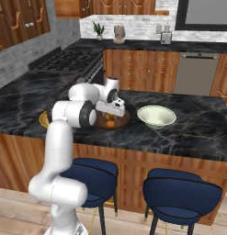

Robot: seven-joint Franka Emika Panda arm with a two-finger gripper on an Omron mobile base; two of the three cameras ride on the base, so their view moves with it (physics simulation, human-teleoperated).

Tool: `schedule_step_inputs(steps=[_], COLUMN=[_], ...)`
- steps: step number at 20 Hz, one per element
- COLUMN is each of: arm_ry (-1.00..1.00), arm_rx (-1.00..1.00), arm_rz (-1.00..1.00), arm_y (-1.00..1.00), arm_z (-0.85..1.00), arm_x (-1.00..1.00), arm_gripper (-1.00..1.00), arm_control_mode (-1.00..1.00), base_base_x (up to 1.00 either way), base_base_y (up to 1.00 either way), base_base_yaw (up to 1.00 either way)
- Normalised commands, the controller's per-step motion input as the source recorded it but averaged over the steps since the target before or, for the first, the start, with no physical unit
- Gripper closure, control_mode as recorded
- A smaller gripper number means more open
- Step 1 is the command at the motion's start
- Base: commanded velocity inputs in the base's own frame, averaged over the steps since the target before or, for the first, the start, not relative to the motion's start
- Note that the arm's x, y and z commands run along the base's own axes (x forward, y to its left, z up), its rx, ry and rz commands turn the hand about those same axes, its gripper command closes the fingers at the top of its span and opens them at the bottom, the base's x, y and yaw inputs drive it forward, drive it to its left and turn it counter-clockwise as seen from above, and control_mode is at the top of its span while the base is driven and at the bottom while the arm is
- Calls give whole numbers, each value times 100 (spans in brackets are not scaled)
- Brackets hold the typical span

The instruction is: Take the fruits from the plate on the dining counter and place two fruits in each bowl.

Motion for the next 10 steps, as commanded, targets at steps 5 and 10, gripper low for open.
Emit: schedule_step_inputs(steps=[5,10], arm_ry=[6,0], arm_rx=[0,0], arm_rz=[0,0], arm_y=[-3,0], arm_z=[-14,0], arm_x=[10,0], arm_gripper=[-100,-100], arm_control_mode=[-100,-100], base_base_x=[0,0], base_base_y=[0,0], base_base_yaw=[0,0])
